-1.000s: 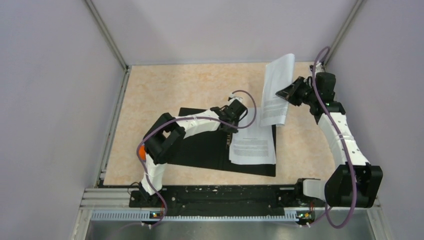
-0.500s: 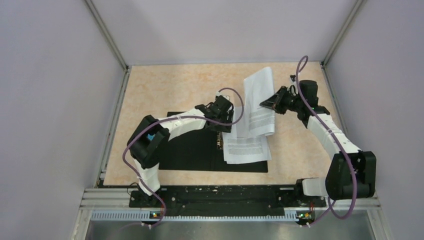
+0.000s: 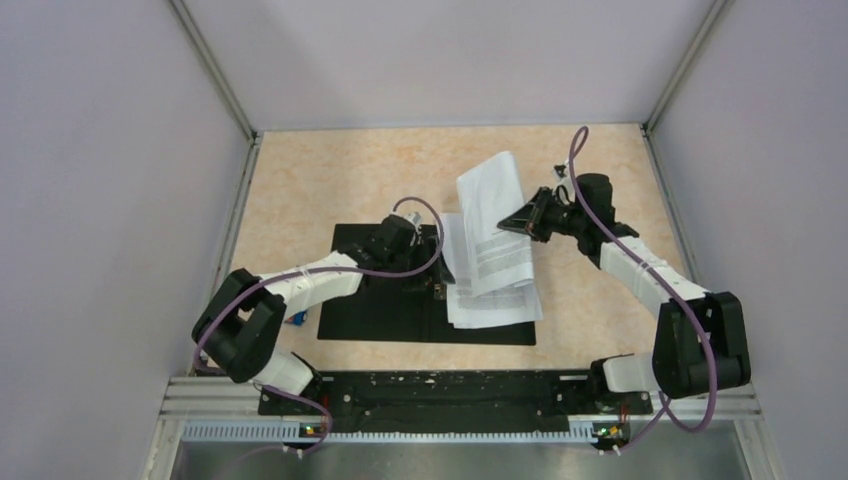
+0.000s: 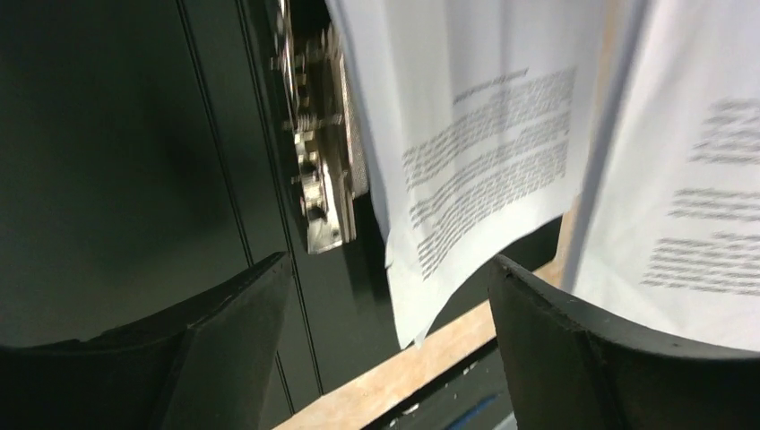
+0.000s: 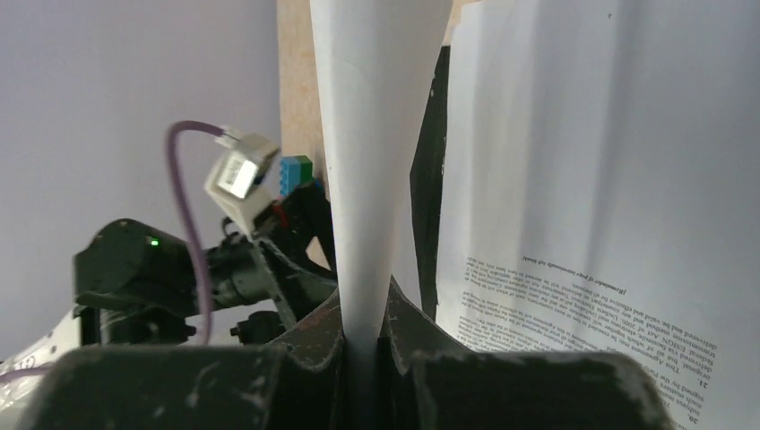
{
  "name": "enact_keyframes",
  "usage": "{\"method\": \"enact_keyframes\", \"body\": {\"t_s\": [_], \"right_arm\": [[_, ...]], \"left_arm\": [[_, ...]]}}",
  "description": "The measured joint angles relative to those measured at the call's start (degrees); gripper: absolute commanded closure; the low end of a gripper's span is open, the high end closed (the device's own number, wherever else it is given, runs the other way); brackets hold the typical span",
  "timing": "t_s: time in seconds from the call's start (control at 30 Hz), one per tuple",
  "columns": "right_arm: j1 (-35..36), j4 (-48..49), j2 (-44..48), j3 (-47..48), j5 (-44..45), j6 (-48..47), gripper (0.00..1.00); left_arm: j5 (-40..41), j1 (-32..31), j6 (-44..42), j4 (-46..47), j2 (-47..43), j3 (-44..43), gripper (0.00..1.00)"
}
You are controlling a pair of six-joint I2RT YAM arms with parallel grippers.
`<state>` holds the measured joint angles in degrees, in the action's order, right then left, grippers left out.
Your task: Put the files into the folder
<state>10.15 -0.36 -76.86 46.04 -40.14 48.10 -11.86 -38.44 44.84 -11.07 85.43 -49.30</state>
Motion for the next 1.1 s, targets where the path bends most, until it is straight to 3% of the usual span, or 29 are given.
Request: {"method": "enact_keyframes", "body": {"t_s": [0.2, 0.5, 1.1], "right_arm": [[1.36, 1.88, -1.60, -0.79, -0.09, 0.13, 0.94], [1.36, 2.93, -3.56, -2.78, 0.87, -0.07, 0.94], [1.44, 9.51, -5.35, -7.52, 0.83, 3.61, 0.95]], "left_arm": [[-6.91, -0.42, 8.37, 14.01, 1.49, 10.86, 0.08], [-11.37, -0.74, 18.71, 37.94, 5.07, 17.94, 0.05], [-14.08, -0.79, 25.77, 52.17, 10.82, 18.99, 0.02]]}}
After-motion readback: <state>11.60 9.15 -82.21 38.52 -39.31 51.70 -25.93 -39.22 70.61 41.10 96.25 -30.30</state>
